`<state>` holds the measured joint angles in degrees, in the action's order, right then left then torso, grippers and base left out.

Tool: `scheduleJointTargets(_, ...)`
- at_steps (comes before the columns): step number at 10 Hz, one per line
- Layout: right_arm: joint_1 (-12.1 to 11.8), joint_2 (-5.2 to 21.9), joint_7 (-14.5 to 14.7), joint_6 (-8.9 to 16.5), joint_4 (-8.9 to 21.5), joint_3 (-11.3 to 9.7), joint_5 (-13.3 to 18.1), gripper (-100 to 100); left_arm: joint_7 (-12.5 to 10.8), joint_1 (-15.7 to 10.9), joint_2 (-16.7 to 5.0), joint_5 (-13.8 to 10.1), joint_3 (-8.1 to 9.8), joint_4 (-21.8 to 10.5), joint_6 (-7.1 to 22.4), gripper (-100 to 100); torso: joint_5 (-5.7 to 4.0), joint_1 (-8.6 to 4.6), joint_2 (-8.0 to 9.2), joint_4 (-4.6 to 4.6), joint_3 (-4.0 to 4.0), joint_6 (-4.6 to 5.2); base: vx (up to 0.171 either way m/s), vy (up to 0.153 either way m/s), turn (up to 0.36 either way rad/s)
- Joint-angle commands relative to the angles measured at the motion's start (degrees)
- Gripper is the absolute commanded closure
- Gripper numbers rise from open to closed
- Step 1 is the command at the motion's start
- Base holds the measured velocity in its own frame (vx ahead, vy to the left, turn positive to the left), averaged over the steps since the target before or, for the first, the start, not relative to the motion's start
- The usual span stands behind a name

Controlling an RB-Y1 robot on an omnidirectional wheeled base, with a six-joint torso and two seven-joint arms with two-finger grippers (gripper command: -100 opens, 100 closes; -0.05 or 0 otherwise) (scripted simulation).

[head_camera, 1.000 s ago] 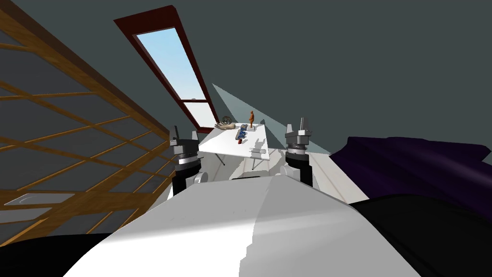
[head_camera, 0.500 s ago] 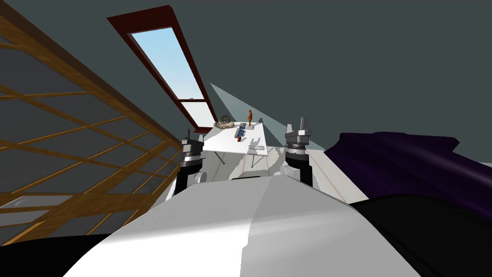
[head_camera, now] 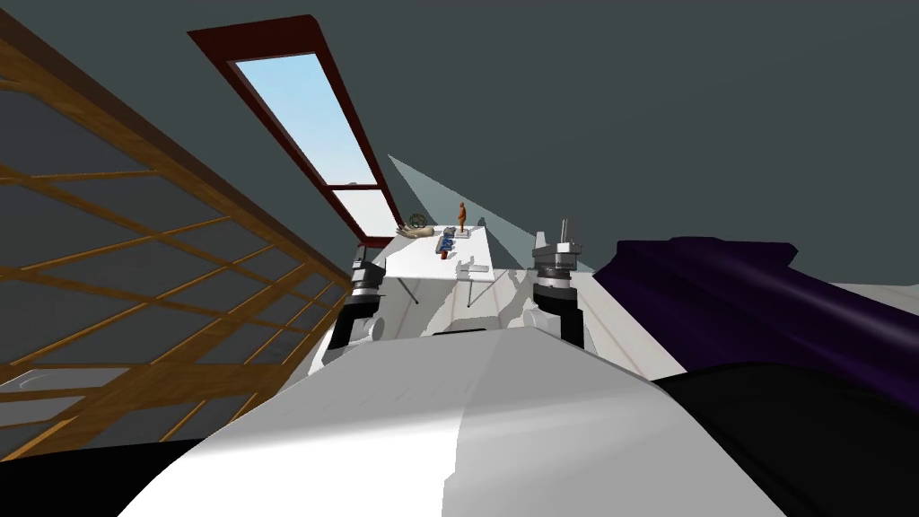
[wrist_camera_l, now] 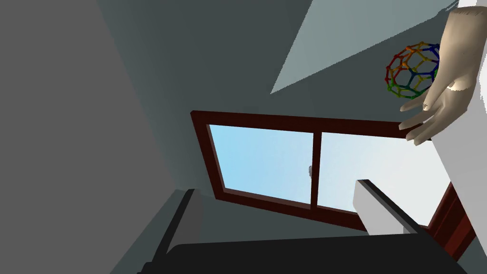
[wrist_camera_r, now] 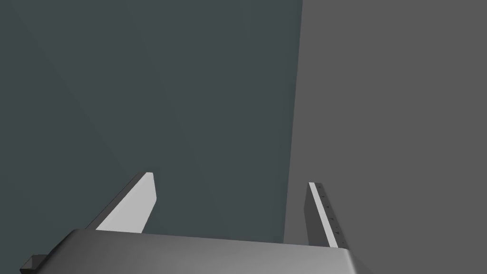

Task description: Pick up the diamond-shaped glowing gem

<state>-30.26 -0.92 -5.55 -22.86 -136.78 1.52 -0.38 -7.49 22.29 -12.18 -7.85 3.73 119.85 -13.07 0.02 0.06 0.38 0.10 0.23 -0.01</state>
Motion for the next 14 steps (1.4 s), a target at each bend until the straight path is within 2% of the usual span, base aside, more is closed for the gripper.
scheduleJointTargets(1, 0.0, 0.0, 0.0, 0.0, 0.0, 0.0, 0.0, 0, -0.9, -1.6, -0.8, -0.7, 0.54, -2.8, 2.5, -100, 0.0, 0.0, 0.0, 0.0, 0.0, 0.0, -0.063, -0.002, -0.062)
scheduleJointTargets(3, 0.0, 0.0, 0.0, 0.0, 0.0, 0.0, 0.0, 0, -2.6, -3.9, -1.9, -2.0, 1.37, -6.4, 6.0, -100, -0.01, -0.03, -0.1, -0.03, -0.07, 0.01, -0.093, -0.006, -0.092)
scheduleJointTargets(4, 0.0, 0.0, 0.0, 0.0, 0.0, 0.0, 0.0, 0, -2.6, -3.9, -1.9, -2.0, 1.37, -6.9, 6.6, -100, -0.01, -0.03, -0.04, -0.02, -0.03, 0.02, -0.081, 0.0, -0.032)
scheduleJointTargets(6, 0.0, 0.0, 0.0, 0.0, 0.0, 0.0, 0.0, 0, -4.5, -6.4, -3.0, -3.3, 2.21, -10.5, 10.4, -100, -0.01, -0.04, -0.12, -0.03, -0.08, 0.01, -0.074, -0.014, -0.064)
scheduleJointTargets(7, 0.0, 0.0, 0.0, 0.0, 0.0, 0.0, 0.0, 0, -4.5, -6.4, -3.0, -3.3, 2.21, -11.2, 10.9, -100, -0.02, -0.07, -0.11, -0.03, -0.07, 0.01, -0.056, -0.018, -0.034)
scheduleJointTargets(8, 0.0, 0.0, 0.0, 0.0, 0.0, 0.0, 0.0, 0, -5.5, -7.7, -3.4, -4.0, 2.63, -13.4, 13.1, -100, -0.02, -0.07, -0.17, -0.04, -0.1, -0.01, -0.059, -0.023, -0.043)
scheduleJointTargets(9, 0.0, 0.0, 0.0, 0.0, 0.0, 0.0, 0.0, 0, -5.5, -7.7, -3.4, -4.0, 2.63, -13.5, 13.1, -100, -0.02, -0.09, -0.17, -0.04, -0.11, 0.0, -0.04, -0.018, -0.026)
scheduleJointTargets(10, 0.0, 0.0, 0.0, 0.0, 0.0, 0.0, 0.0, 0, -6.6, -9.0, -3.8, -4.7, 3.05, -15.8, 15.1, -100, -0.02, -0.08, -0.23, -0.05, -0.14, 0.0, -0.038, -0.021, -0.05)
scheduleJointTargets(11, 0.0, 0.0, 0.0, 0.0, 0.0, 0.0, 0.0, 0, -6.6, -9.0, -3.8, -4.7, 3.05, -15.8, 15.4, -100, -0.02, -0.09, -0.26, -0.06, -0.15, 0.01, -0.03, -0.023, -0.02)
scheduleJointTargets(13, 0.0, 0.0, 0.0, 0.0, 0.0, 0.0, 0.0, 0, -8.9, -11.8, -4.6, -6.1, 3.84, -19.7, 19.4, -100, -0.04, -0.16, -0.29, -0.07, -0.17, 0.01, -0.038, -0.049, -0.047)
scheduleJointTargets(14, 0.0, 0.0, 0.0, 0.0, 0.0, 0.0, 0.0, 0, -8.9, -11.8, -4.6, -6.1, 3.84, -20.4, 20.0, -100, -0.05, -0.21, -0.27, -0.06, -0.16, 0.01, -0.029, -0.046, -0.015)
